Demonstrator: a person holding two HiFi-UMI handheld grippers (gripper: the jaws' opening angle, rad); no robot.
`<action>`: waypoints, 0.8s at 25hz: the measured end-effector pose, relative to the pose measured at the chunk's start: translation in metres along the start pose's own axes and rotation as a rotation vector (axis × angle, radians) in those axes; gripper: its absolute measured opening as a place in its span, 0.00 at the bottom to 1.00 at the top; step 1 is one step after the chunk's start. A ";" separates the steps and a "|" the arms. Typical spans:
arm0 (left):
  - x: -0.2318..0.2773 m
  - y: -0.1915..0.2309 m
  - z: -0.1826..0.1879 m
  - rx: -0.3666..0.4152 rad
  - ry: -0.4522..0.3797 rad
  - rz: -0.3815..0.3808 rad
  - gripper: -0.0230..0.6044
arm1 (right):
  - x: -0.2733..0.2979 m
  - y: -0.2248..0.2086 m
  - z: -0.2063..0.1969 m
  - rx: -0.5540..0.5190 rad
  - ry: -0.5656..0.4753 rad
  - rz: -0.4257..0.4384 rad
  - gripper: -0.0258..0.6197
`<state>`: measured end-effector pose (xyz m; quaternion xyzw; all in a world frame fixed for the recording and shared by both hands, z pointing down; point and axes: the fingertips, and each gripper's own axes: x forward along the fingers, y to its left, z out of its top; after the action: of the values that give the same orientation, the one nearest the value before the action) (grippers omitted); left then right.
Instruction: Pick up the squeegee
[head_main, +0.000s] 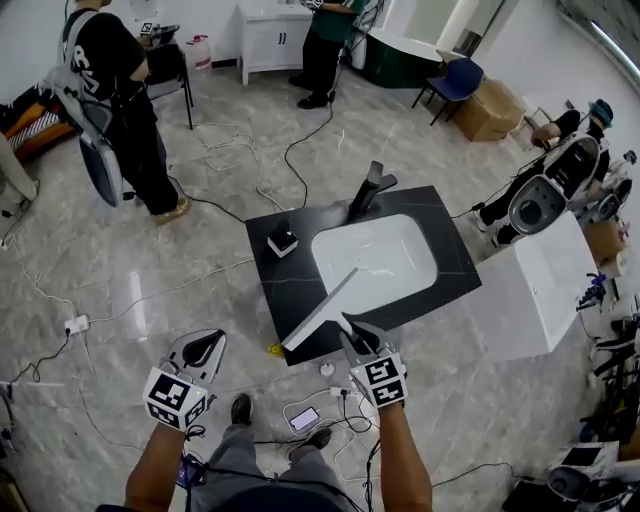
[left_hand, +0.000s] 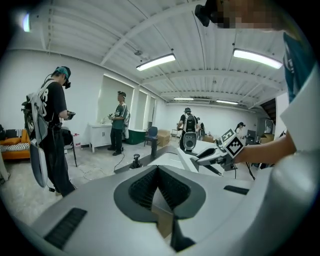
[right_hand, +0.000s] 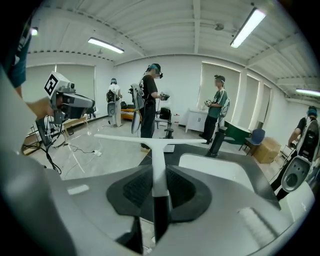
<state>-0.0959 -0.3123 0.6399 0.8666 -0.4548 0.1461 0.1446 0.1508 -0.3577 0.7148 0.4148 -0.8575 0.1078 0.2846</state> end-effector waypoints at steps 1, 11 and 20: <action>-0.002 -0.002 0.007 0.012 -0.006 -0.004 0.05 | -0.010 -0.001 0.006 0.009 -0.013 -0.013 0.19; -0.057 -0.026 0.079 0.123 -0.066 0.009 0.05 | -0.117 0.002 0.073 0.106 -0.197 -0.061 0.19; -0.086 -0.032 0.101 0.174 -0.083 0.004 0.05 | -0.187 0.024 0.123 0.166 -0.360 -0.036 0.19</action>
<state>-0.1033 -0.2693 0.5107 0.8801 -0.4479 0.1492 0.0495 0.1759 -0.2729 0.5079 0.4645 -0.8753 0.0970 0.0935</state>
